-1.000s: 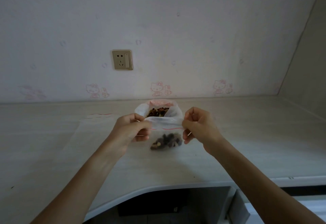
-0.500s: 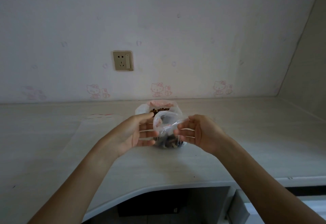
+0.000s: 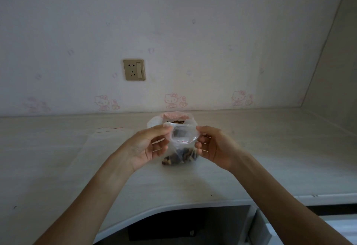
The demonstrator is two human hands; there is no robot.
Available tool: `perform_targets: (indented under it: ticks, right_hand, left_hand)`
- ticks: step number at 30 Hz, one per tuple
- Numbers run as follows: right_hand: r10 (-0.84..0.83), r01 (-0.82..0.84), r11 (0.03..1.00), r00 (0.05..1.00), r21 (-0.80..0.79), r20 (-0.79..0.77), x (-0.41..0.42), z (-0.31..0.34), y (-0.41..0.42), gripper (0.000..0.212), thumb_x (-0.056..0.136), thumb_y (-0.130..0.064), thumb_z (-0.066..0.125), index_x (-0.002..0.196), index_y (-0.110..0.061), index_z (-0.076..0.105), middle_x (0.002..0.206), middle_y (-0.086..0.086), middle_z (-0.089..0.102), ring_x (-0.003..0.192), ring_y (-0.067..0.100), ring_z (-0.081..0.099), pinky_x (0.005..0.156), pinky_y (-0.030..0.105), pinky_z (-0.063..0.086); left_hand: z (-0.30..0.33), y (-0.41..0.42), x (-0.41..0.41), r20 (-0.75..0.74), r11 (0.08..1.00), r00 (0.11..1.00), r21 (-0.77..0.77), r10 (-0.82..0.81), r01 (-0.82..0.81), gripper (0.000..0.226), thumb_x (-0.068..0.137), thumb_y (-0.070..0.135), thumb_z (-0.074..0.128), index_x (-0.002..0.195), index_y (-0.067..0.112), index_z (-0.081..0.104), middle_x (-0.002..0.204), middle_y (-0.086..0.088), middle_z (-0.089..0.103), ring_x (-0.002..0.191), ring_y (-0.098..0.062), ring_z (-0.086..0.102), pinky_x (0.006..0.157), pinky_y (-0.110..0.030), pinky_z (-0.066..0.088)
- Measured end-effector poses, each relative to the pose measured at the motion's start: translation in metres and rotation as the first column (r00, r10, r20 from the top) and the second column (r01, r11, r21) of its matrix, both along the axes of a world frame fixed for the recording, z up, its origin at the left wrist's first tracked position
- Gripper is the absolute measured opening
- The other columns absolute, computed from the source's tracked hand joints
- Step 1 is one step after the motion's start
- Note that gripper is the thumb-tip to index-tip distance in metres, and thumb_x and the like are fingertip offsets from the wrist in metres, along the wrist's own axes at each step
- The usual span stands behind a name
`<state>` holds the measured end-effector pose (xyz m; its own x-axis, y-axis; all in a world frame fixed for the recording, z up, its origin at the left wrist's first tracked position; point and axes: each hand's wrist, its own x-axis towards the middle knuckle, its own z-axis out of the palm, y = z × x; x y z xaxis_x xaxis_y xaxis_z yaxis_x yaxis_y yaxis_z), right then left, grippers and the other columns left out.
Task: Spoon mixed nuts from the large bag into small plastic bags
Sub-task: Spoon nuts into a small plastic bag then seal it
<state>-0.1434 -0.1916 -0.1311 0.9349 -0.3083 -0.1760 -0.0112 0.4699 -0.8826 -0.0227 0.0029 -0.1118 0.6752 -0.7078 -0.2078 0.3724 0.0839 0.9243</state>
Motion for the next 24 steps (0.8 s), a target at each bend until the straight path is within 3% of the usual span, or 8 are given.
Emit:
perform_targets:
  ticks: [3, 5, 8, 10, 11, 14, 19, 24]
  right_hand:
    - [-0.190, 0.176, 0.901, 0.982, -0.397, 0.006, -0.003, 0.003, 0.003, 0.025, 0.087, -0.008, 0.073, 0.065, -0.008, 0.063, 0.064, 0.010, 0.058, 0.052, 0.019, 0.061, 0.054, 0.037, 0.060]
    - [-0.344, 0.316, 0.614, 0.932, -0.723, 0.116, -0.005, 0.005, 0.009, 0.023, 0.081, -0.005, 0.074, 0.064, -0.003, 0.058, 0.057, 0.009, 0.059, 0.045, 0.026, 0.061, 0.047, 0.039, 0.059]
    - [-0.385, 0.318, 0.203, 0.895, -0.926, 0.223, -0.002, 0.006, 0.016, 0.025, 0.075, -0.005, 0.067, 0.063, -0.013, 0.047, 0.052, -0.003, 0.049, 0.043, 0.022, 0.054, 0.038, 0.020, 0.039]
    - [-0.385, 0.229, 0.309, 0.918, -0.923, 0.098, -0.001, 0.010, 0.018, 0.016, 0.082, -0.006, 0.064, 0.078, -0.014, 0.051, 0.065, 0.001, 0.060, 0.048, 0.020, 0.065, 0.041, 0.020, 0.047]
    - [-0.367, 0.194, 0.474, 0.930, -0.859, 0.007, -0.001, 0.013, 0.018, 0.011, 0.086, -0.007, 0.063, 0.089, -0.013, 0.054, 0.075, 0.007, 0.065, 0.050, 0.023, 0.069, 0.046, 0.029, 0.056]
    - [-0.180, 0.085, 0.858, 0.974, -0.507, -0.141, -0.004, 0.016, 0.009, 0.014, 0.093, -0.008, 0.061, 0.105, -0.002, 0.064, 0.087, 0.017, 0.067, 0.057, 0.024, 0.070, 0.061, 0.042, 0.064]
    - [0.068, -0.068, 0.993, 0.998, -0.097, -0.003, -0.008, 0.015, 0.001, 0.024, 0.095, -0.019, 0.057, 0.091, -0.007, 0.077, 0.090, 0.013, 0.073, 0.076, 0.025, 0.073, 0.066, 0.036, 0.062]
    - [0.112, -0.126, 0.986, 0.986, 0.113, 0.122, -0.009, 0.012, 0.003, 0.019, 0.085, -0.013, 0.064, 0.094, -0.007, 0.080, 0.089, 0.009, 0.074, 0.074, 0.020, 0.073, 0.066, 0.032, 0.062]
  left_hand:
    - [0.004, 0.000, -0.002, 0.189, 0.985, 0.974, 0.097, 0.124, -0.144, 0.014, 0.080, 0.006, 0.081, 0.082, 0.017, 0.073, 0.071, -0.001, 0.069, 0.058, -0.008, 0.065, 0.049, -0.022, 0.054]
    - [0.004, -0.002, -0.002, 0.401, 0.938, 0.885, 0.141, 0.238, -0.316, 0.019, 0.081, -0.003, 0.075, 0.076, 0.014, 0.069, 0.062, -0.003, 0.065, 0.050, -0.010, 0.062, 0.050, -0.025, 0.055]
    - [0.002, -0.004, -0.001, 0.816, 0.825, 0.554, 0.194, 0.165, -0.530, 0.011, 0.081, 0.005, 0.068, 0.074, 0.012, 0.065, 0.057, 0.000, 0.066, 0.052, -0.018, 0.067, 0.058, -0.033, 0.060]
    - [0.001, -0.005, -0.003, 0.914, 0.743, 0.402, 0.305, -0.053, -0.596, 0.006, 0.085, 0.017, 0.064, 0.078, 0.017, 0.064, 0.070, 0.000, 0.069, 0.063, -0.022, 0.071, 0.066, -0.037, 0.061]
    - [0.001, -0.006, -0.003, 0.889, 0.734, 0.450, 0.359, -0.082, -0.577, 0.008, 0.087, 0.020, 0.062, 0.083, 0.014, 0.064, 0.077, -0.003, 0.069, 0.065, -0.023, 0.072, 0.068, -0.040, 0.062]
    - [0.007, -0.004, -0.004, 0.482, 0.899, 0.875, 0.362, 0.044, -0.245, 0.015, 0.089, 0.016, 0.062, 0.095, 0.003, 0.067, 0.087, -0.009, 0.065, 0.066, -0.022, 0.073, 0.062, -0.042, 0.064]
    - [0.014, 0.005, 0.004, 0.031, 0.982, 0.981, 0.029, -0.189, 0.188, 0.036, 0.075, 0.022, 0.079, 0.109, 0.013, 0.073, 0.099, -0.009, 0.073, 0.087, -0.025, 0.074, 0.075, -0.044, 0.063]
    - [0.008, 0.005, 0.003, -0.110, 0.974, 0.975, -0.148, -0.191, 0.174, 0.044, 0.086, 0.019, 0.077, 0.128, 0.008, 0.068, 0.109, -0.010, 0.073, 0.090, -0.022, 0.074, 0.075, -0.039, 0.065]
